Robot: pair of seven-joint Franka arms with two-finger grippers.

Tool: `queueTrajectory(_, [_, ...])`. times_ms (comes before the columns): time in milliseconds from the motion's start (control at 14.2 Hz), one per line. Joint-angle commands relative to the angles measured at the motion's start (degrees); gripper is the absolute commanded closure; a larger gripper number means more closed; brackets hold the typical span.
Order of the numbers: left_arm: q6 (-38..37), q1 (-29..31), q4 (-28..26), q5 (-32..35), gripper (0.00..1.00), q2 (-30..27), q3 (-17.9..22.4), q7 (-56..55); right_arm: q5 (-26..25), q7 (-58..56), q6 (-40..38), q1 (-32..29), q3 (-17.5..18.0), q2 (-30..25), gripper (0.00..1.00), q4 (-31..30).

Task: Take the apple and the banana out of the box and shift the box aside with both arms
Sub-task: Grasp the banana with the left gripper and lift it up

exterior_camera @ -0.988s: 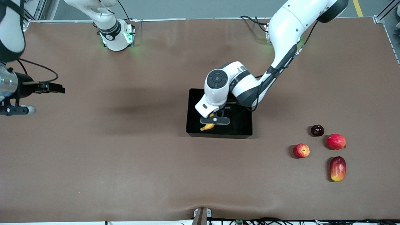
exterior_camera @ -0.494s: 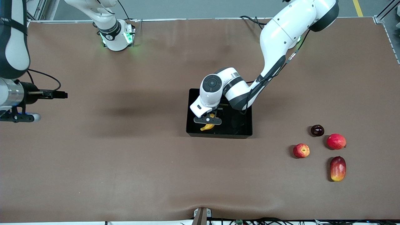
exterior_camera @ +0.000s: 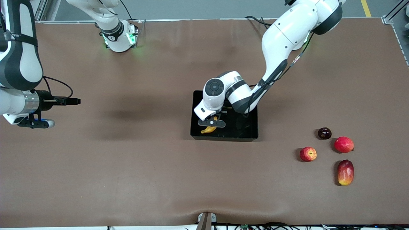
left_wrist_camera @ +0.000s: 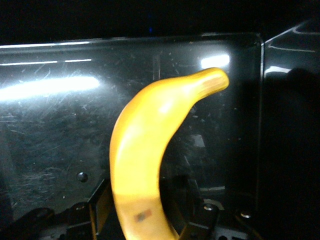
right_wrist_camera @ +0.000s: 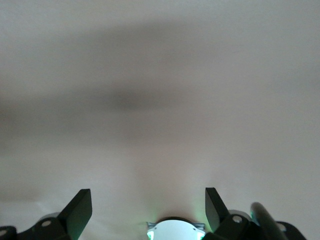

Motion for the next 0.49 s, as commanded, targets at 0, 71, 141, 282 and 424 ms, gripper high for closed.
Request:
queueTrajectory(0, [0.1,-1.8,1.1,1.4,0.80,0.3,1.5,-1.8,3.3,1.5,1.2,-0.3,0.4,-1.2,0.00,-1.0])
queueTrajectory(71, [-0.1,-1.8,1.3,1.4,1.00,-0.1,1.5,-1.8,3.4,1.4,1.4,-0.3,0.5,-1.2,0.00,-1.0])
queueTrajectory(141, [-0.1,-1.6,1.3,1.4,1.00,-0.5,1.5,-1.8,3.5,1.4,1.4,0.4,0.6,-1.2,0.00,-0.9])
queueTrajectory(282, [-0.1,-1.3,1.5,1.4,1.00,-1.6,1.5,-1.9,3.5,1.5,1.6,1.5,0.6,-1.3,0.00,-0.7])
queueTrajectory(424, [-0.4,-0.8,1.7,1.4,1.00,-3.5,1.5,-2.0,3.6,1.5,1.5,2.5,0.7,-1.4,0.00,-0.6])
